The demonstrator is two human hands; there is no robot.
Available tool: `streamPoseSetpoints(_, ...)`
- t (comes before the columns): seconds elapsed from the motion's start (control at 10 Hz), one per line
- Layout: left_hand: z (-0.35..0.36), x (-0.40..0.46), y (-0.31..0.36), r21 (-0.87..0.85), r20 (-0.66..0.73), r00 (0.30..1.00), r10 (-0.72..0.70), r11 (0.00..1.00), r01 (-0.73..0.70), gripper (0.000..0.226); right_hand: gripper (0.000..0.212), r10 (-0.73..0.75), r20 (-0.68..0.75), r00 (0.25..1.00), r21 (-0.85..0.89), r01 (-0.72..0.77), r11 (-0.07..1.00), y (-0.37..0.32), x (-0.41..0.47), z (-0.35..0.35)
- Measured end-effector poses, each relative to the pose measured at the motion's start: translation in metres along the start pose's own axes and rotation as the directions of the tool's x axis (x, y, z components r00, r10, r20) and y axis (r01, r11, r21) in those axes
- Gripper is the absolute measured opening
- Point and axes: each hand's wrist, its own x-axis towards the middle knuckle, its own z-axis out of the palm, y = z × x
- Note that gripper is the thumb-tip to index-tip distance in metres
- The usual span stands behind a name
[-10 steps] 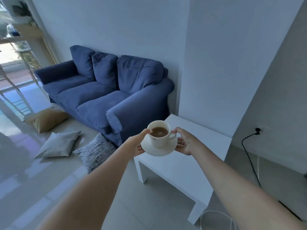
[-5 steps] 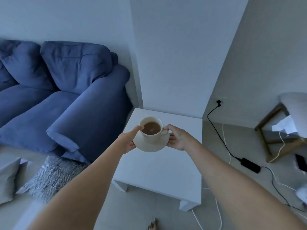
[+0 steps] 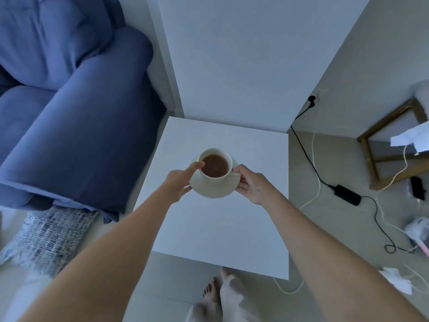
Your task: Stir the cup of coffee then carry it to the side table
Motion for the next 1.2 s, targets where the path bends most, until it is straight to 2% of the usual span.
streamPoseSetpoints(0.2,0.009,0.073,-0.027,-0.007,0.024,0.997,-0.076,0.997,0.076,0.055,0.009,0.037,-0.051,0.998,-0.044,-0.039,0.998,0.018,0.071,-0.016)
streamPoseSetpoints(0.4,0.014,0.116,-0.047,0.047,0.084,0.987,-0.137,0.99,0.133,0.037,0.006,0.052,-0.065,0.996,-0.128,-0.06,0.99,0.029,0.116,-0.029)
streamPoseSetpoints(0.7,0.017,0.148,-0.071,0.037,0.038,0.974,-0.224,0.974,0.222,0.034,0.008,0.05,-0.063,0.997,-0.13,-0.058,0.99,0.054,0.15,-0.038)
streamPoseSetpoints(0.9,0.016,0.155,-0.074,0.043,0.042,0.973,-0.229,0.973,0.227,0.029,0.014,0.032,-0.07,0.997,-0.139,-0.042,0.989,0.056,0.153,-0.036)
streamPoseSetpoints(1.0,0.018,0.158,-0.075,0.052,0.031,0.976,-0.217,0.975,0.216,0.031,0.014,0.018,-0.081,0.997,-0.126,-0.028,0.992,0.056,0.155,-0.036)
streamPoseSetpoints(1.1,0.02,0.153,-0.072,0.086,0.019,0.973,-0.231,0.97,0.228,0.032,0.015,0.026,-0.113,0.993,-0.197,-0.048,0.979,0.054,0.148,-0.034)
streamPoseSetpoints(1.2,0.017,0.14,-0.07,0.154,-0.039,0.976,-0.213,0.964,0.216,0.058,0.028,-0.076,-0.157,0.985,-0.387,0.01,0.922,0.05,0.129,-0.033)
